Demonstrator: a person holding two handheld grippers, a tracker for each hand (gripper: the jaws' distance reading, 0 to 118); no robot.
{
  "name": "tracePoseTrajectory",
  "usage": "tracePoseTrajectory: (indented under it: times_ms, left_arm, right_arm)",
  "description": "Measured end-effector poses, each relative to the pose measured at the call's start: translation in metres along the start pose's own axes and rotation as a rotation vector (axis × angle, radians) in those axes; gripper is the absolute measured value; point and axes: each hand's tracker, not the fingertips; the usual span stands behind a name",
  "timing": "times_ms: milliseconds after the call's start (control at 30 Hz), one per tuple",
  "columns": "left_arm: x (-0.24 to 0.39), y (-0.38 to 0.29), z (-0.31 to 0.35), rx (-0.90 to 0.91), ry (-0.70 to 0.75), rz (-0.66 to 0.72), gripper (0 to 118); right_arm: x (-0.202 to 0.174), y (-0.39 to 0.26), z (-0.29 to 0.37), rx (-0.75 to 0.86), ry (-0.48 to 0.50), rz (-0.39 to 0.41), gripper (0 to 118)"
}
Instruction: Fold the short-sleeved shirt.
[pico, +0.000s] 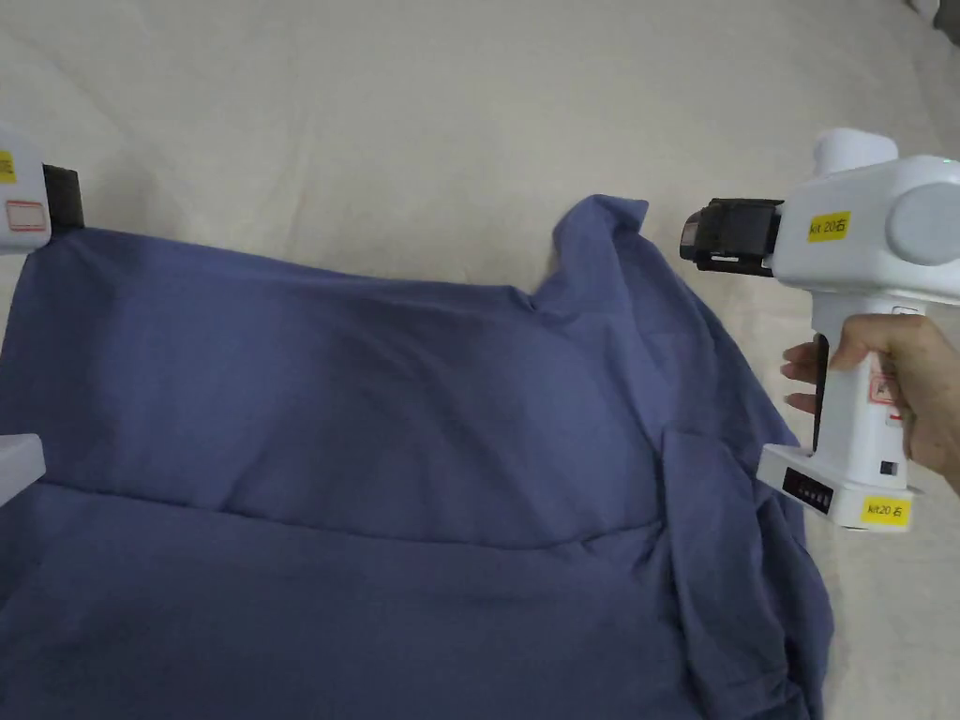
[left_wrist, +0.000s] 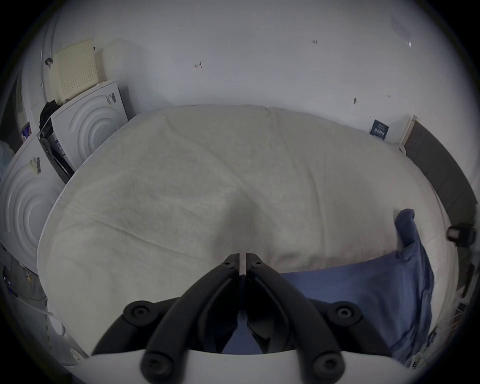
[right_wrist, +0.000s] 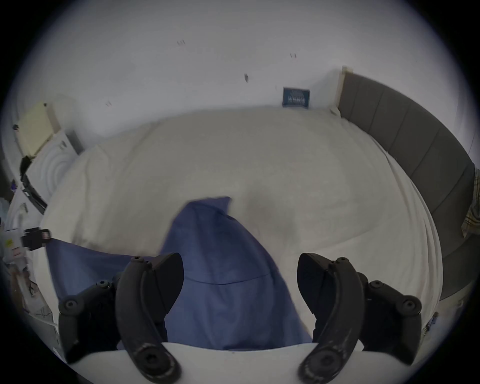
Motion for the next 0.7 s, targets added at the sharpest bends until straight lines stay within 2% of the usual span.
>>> tracePoseTrajectory:
  times_ms: [233, 333, 433, 467, 500, 533, 567, 600, 667, 700]
  left_arm:
    - [-0.004, -0.003, 0.001, 0.008, -0.011, 0.035, 4]
    - [0.000, -0.005, -0.002, 0.003, 0.000, 0.027, 4]
    - [0.001, -0.006, -0.008, -0.008, 0.008, 0.026, 4]
    - [0.000, -0.007, -0.010, -0.013, 0.009, 0.027, 4]
    - [0.000, -0.007, -0.012, -0.016, 0.008, 0.027, 4]
    - [0.000, -0.007, -0.013, -0.018, 0.009, 0.030, 4]
    - [0.000, -0.007, -0.014, -0.018, 0.009, 0.037, 4]
    - [0.004, -0.008, -0.013, -0.016, 0.004, 0.056, 4]
    - [0.007, -0.007, -0.012, -0.024, -0.014, 0.085, 4]
    - [0.008, -0.008, -0.009, -0.023, -0.027, 0.092, 4]
  right_arm:
    - [0.010, -0.006, -0.087, -0.194, -0.139, -0.005, 93]
    - [0.012, -0.010, -0.111, -0.225, -0.144, -0.042, 93]
    - [0.012, -0.014, -0.121, -0.253, -0.116, -0.084, 87]
    - [0.013, -0.014, -0.118, -0.236, -0.067, -0.111, 75]
    - [0.012, -0.014, -0.115, -0.230, -0.101, -0.109, 69]
    - [0.012, -0.012, -0.110, -0.222, -0.098, -0.104, 48]
    - [0.011, -0.010, -0.106, -0.210, -0.089, -0.091, 9]
    - [0.011, -0.009, -0.102, -0.204, -0.107, -0.092, 0]
    - [0.015, -0.005, -0.094, -0.227, -0.010, -0.110, 0]
    - [0.015, -0.003, -0.087, -0.212, -0.034, -0.113, 0]
